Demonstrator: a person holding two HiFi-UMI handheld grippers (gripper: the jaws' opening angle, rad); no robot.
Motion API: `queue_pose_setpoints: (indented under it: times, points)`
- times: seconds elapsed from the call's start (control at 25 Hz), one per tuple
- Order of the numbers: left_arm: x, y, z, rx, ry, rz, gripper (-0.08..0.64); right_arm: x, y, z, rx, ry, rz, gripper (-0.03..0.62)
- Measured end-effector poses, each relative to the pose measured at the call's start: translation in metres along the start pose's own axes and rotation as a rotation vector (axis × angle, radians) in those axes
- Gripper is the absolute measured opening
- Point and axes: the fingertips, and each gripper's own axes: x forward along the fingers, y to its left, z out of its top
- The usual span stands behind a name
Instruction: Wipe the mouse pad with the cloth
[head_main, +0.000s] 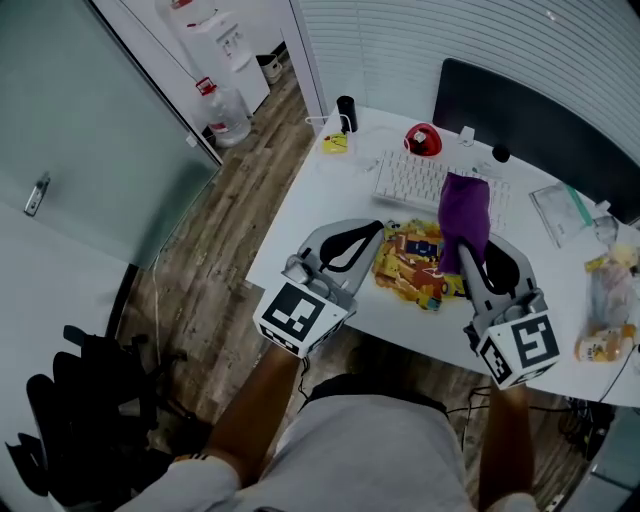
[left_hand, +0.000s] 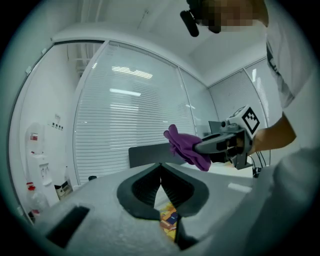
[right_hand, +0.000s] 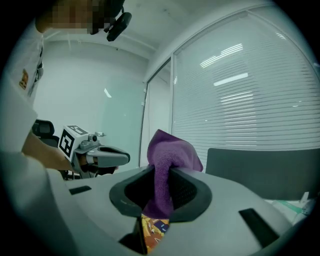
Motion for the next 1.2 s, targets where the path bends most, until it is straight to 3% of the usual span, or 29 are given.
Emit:
queue_pose_setpoints:
  times: [0.28,0.52,0.76,1.2]
  points:
    - [0.021,0.004,-0.047,0.034,0.155,-0.144,0.015,0.036,0.007,-0.025,-0.020,0.149,-0.007,0.069]
    - [0.035,0.000,-0.090,0.033,0.299,-0.225,0.015,0.064,0.014,-0.056,-0.069,0.292,0.053,0.069]
    - [0.042,-0.008,-0.137,0.039,0.465,-0.271,0.015,0.090,0.021,-0.087,-0.125,0.426,0.142,0.069]
    - [0.051,-0.019,-0.192,0.033,0.661,-0.301,0.015,0.122,0.029,-0.136,-0.254,0.645,0.294,0.069]
